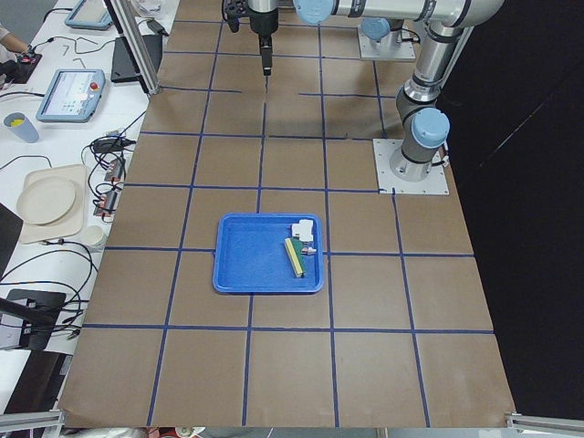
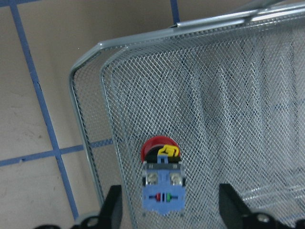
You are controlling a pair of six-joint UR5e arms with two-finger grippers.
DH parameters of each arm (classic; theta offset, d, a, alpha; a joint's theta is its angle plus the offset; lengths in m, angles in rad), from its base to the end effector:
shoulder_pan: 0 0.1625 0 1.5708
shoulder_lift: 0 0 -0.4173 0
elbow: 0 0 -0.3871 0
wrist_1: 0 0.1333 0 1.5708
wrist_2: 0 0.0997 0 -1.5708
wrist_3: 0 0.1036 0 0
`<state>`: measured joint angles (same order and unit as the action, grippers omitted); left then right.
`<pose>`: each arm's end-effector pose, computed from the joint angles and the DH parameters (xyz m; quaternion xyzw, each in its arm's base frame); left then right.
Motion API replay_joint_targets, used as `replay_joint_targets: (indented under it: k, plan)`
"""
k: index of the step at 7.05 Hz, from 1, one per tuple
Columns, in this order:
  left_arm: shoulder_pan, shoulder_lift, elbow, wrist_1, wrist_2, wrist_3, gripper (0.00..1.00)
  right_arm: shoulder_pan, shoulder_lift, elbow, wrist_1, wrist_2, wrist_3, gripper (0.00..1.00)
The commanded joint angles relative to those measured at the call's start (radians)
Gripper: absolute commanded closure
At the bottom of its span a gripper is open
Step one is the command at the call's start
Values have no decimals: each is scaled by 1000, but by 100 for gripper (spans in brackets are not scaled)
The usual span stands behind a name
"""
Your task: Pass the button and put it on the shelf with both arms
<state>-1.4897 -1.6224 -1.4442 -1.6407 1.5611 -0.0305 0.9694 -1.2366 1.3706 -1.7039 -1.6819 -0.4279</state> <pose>-0.0927 -0.5170 0.5052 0.0558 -0.9984 0.0027 0.0048 -0.2504 -0.5802 0.4019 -0.0865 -0.9947 -0.0277 0.0481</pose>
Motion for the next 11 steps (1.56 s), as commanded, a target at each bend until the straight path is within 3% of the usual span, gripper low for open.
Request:
replay_joint_targets:
  k: [1,4,8,9,11]
  plan:
    - [2,1,5,1,-1,0,0,2,-107,-1,117,-24,4,0]
    - [2,4,1,-1,1,0,0,43,-259,27,222,-7,37,0]
    - [2,6,5,1,1,6,0,504,-352,132,248,10,431,0]
    - [2,6,5,1,-1,6,0,576,-394,186,254,49,527,0]
    - [2,6,7,1,1,6,0,604,-405,257,242,67,551,0]
